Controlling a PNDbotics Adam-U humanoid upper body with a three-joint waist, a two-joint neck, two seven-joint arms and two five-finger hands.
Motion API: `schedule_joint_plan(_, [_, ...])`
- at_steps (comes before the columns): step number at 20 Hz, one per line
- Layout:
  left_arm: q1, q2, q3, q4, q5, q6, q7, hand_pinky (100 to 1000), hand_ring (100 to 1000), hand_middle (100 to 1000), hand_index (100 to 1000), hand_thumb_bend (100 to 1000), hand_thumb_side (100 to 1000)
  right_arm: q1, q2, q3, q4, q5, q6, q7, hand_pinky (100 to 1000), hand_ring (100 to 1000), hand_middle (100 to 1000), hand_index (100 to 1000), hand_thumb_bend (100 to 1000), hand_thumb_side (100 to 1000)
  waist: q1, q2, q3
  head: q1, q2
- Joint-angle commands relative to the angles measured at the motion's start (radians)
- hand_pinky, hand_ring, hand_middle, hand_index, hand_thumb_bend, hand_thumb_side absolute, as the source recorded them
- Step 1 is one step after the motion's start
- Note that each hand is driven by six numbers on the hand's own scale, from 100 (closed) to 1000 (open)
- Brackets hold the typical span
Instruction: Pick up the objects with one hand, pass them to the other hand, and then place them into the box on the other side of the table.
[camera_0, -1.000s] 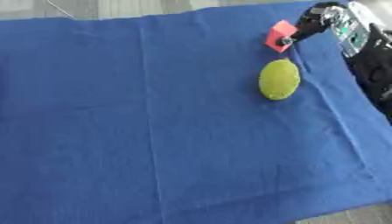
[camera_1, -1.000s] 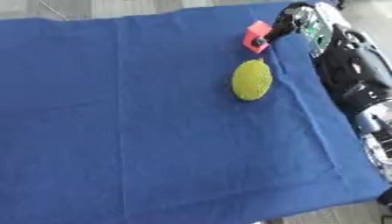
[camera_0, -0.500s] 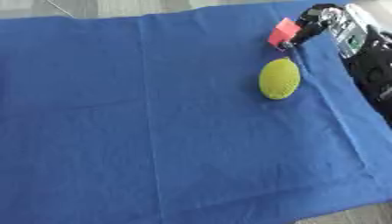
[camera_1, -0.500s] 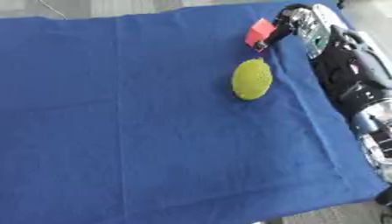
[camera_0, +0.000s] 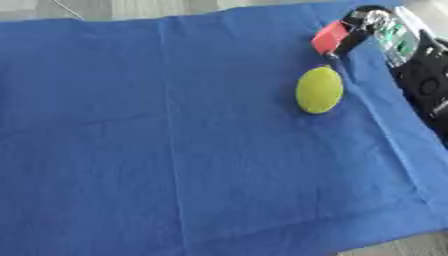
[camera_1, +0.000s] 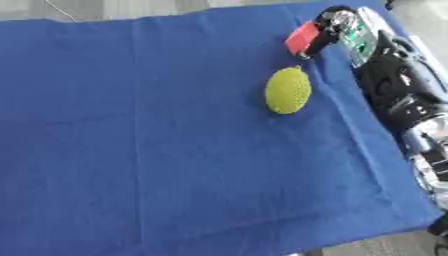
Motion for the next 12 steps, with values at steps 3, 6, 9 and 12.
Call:
schedule_joint_plan(3, [-0.008, 0.047, 0.016, -0.013, 0.003, -0.001, 0.004, 823, 712, 642, 722, 168, 388, -0.008, -0.036, 0.004, -0.037, -0.040, 0.007, -0.018, 833, 729, 635, 678, 305, 115, -0.002, -0.031, -0.002, 0.003, -0.001])
schedule_joint_plan(6, [-0.007, 0.048, 0.015, -0.013, 0.002, -0.001, 0.004, 823, 712, 642, 722, 167, 389, -0.006, -0.041, 0.008, -0.050, -0.057, 0.012, -0.022, 832, 724, 628, 672, 294, 111, -0.003, -0.035, -0.004, 0.003, 0.001])
schedule_joint_plan(9, [-0.006, 0.048, 0.014, -0.012, 0.000, -0.002, 0.003, 823, 712, 642, 723, 168, 387, -0.004, -0.046, 0.011, -0.061, -0.068, 0.015, -0.023, 829, 719, 621, 667, 282, 108, -0.004, -0.039, -0.005, 0.004, 0.001])
schedule_joint_plan(12, [-0.005, 0.050, 0.013, -0.011, -0.002, -0.002, 0.002, 823, 712, 642, 722, 167, 386, -0.001, -0.052, 0.013, -0.075, -0.079, 0.020, -0.029, 827, 714, 617, 664, 271, 109, -0.005, -0.041, -0.005, 0.006, 0.001])
